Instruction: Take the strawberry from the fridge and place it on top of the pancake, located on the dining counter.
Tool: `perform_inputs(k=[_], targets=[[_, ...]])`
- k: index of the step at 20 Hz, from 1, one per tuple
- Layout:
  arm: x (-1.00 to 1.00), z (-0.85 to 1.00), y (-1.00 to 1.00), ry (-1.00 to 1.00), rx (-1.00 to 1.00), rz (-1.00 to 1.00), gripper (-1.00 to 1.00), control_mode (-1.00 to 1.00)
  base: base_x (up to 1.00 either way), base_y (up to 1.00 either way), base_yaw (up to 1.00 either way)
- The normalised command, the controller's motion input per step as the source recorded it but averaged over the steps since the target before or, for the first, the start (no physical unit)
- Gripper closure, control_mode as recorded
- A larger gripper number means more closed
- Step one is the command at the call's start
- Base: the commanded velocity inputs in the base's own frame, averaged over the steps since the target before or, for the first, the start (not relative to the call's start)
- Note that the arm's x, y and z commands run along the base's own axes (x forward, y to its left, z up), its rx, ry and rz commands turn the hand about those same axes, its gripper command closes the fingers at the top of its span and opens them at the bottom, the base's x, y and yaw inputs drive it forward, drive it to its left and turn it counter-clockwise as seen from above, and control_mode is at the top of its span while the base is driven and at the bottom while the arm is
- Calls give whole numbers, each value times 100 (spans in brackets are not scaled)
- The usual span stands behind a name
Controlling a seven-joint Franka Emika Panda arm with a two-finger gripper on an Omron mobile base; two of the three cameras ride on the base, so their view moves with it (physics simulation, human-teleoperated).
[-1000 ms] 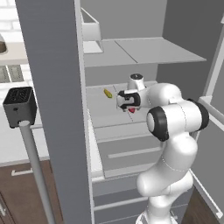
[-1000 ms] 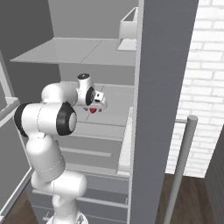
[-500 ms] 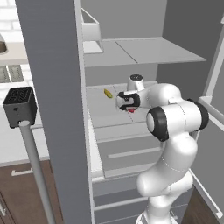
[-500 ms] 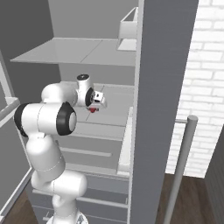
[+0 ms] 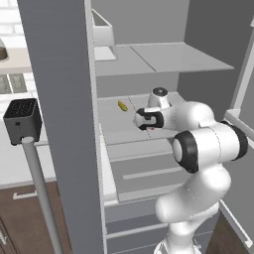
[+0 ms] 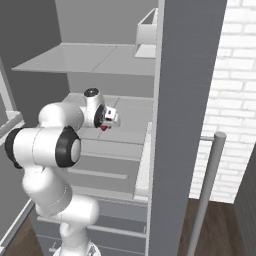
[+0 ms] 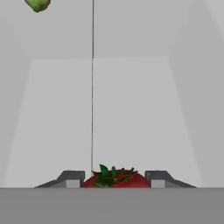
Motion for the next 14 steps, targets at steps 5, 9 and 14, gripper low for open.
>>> perform_inputs(k=[5,9,14], targets=[[-75,53,0,-5,15,-9,100,-100,0,0,0],[-93,92,0,0,9,-13,100,-100,0,0,0],[-90,94,0,2,0,-5,100,-100,0,0,0]])
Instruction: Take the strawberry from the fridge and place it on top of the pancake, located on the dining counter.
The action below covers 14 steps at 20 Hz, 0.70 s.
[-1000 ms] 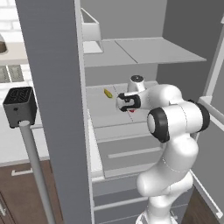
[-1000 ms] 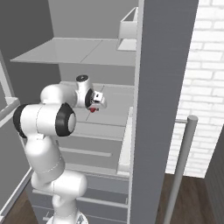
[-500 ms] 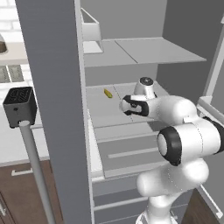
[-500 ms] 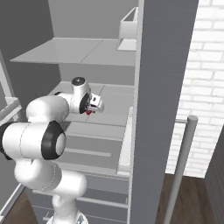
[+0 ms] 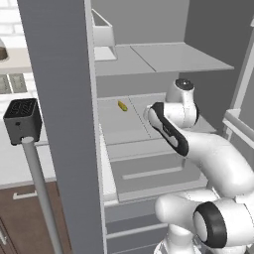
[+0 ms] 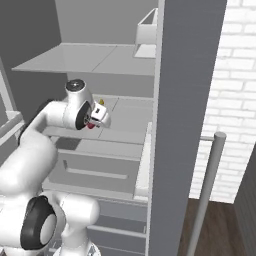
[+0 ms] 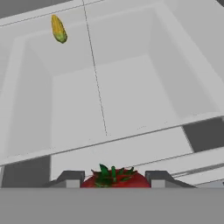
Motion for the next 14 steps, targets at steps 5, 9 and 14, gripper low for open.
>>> perform_inputs(k=[5,9,14], targets=[[-97,79,0,0,0,-4,100,-100,0,0,0],[-98,62,0,0,0,-1,100,-100,0,0,0],[-100,32,0,0,0,5,100,-100,0,0,0]])
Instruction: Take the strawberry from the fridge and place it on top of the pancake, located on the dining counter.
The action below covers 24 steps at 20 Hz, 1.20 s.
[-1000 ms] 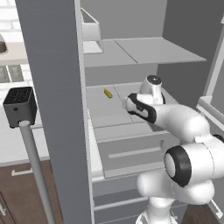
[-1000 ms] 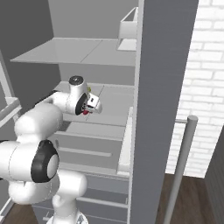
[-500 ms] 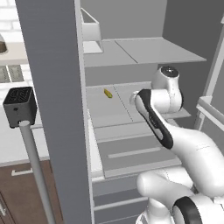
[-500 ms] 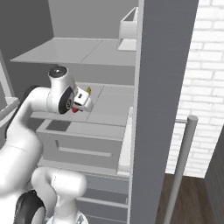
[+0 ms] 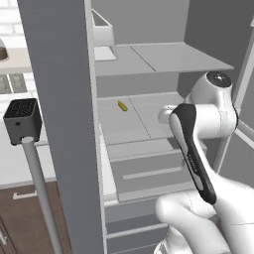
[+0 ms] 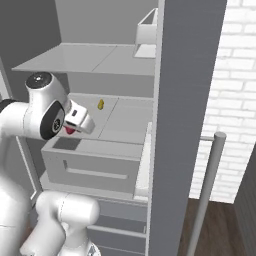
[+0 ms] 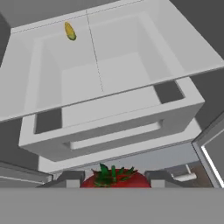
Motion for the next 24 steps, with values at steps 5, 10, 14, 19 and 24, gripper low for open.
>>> perform_inputs(k=[5,10,14,19,24], targets=[[-97,18,0,2,-8,12,100,-100,0,0,0],[-46,-1,0,6,-12,15,100,-100,0,0,0],[-10,-28,-8,4,0,8,100,-100,0,0,0],[0,-7,-2,3,0,0,100,-100,0,0,0],[0,0,0,0,0,0,100,-100,0,0,0]])
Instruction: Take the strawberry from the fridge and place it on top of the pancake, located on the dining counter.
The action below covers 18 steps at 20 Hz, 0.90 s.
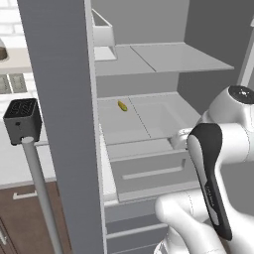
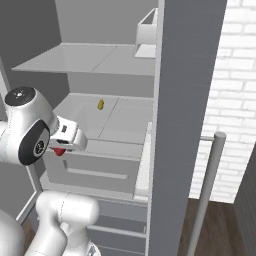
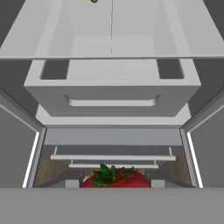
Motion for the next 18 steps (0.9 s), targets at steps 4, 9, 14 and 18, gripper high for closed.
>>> perform_inputs(k=[4,9,14,18], targets=[[-6,0,0,0,0,0,100,-100,0,0,0],[-7,0,0,0,0,0,100,100,-43,0,0],[0,0,0,0,0,0,100,100,-74,0,4],[0,0,0,0,0,0,100,100,-100,0,18]])
